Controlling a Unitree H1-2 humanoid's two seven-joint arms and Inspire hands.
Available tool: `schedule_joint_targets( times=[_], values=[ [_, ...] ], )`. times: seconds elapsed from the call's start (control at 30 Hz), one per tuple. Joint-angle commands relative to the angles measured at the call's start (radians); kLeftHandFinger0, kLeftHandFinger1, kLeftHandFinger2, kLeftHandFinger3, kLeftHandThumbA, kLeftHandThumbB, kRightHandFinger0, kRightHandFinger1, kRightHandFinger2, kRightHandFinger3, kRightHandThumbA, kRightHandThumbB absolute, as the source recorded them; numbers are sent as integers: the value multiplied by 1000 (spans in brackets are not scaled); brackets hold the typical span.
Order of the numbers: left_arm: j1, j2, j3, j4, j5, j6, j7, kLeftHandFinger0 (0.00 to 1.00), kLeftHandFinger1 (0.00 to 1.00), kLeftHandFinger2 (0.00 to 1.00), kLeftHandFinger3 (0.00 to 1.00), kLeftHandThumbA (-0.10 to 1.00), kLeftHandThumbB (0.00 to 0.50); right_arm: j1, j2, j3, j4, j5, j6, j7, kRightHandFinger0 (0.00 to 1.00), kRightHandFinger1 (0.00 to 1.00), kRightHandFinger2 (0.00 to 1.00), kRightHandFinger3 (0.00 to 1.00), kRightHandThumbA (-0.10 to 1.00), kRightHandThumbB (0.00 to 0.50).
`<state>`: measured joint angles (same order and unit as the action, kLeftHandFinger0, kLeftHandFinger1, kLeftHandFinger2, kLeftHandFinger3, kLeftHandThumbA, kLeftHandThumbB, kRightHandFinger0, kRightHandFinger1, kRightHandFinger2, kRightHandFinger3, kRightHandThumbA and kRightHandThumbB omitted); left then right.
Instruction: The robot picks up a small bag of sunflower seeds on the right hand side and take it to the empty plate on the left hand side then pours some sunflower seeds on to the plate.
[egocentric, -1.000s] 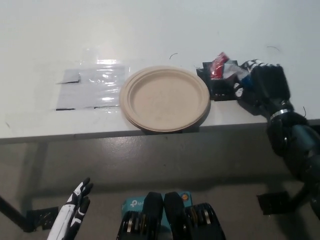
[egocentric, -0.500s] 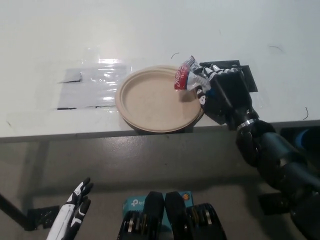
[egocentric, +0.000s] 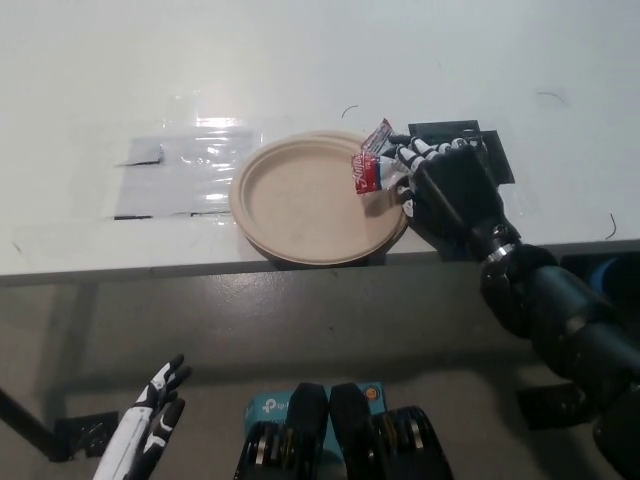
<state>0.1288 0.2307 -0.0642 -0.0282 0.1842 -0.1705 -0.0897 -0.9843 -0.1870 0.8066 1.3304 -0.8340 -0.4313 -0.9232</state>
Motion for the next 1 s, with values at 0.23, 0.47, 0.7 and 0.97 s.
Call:
schedule_joint_targets(
  times=[0.23, 0.47, 0.7, 0.97],
  values=[
    [-24, 32, -16, -35, 10, -12, -28, 1000, 1000, 941, 1000, 1000, 120, -129, -79, 86, -65, -138, -4, -94, 0, 114, 695, 519, -100, 197],
    [-42, 48, -22, -32, 16, -14, -37, 1000, 961, 922, 1000, 1000, 116, -150, -126, 125, -145, -205, 13, -87, 0, 8, 462, 217, -100, 247],
    [-53, 58, -32, -42, 14, -3, -46, 1000, 946, 912, 1000, 1000, 105, -175, -159, 155, -194, -274, 21, -103, 0, 0, 121, 25, -100, 289],
    [-67, 68, -39, -49, 17, -5, -58, 1000, 922, 892, 1000, 1000, 107, -201, -162, 190, -207, -334, 14, -77, 0, 0, 19, 286, -100, 313]
  ],
)
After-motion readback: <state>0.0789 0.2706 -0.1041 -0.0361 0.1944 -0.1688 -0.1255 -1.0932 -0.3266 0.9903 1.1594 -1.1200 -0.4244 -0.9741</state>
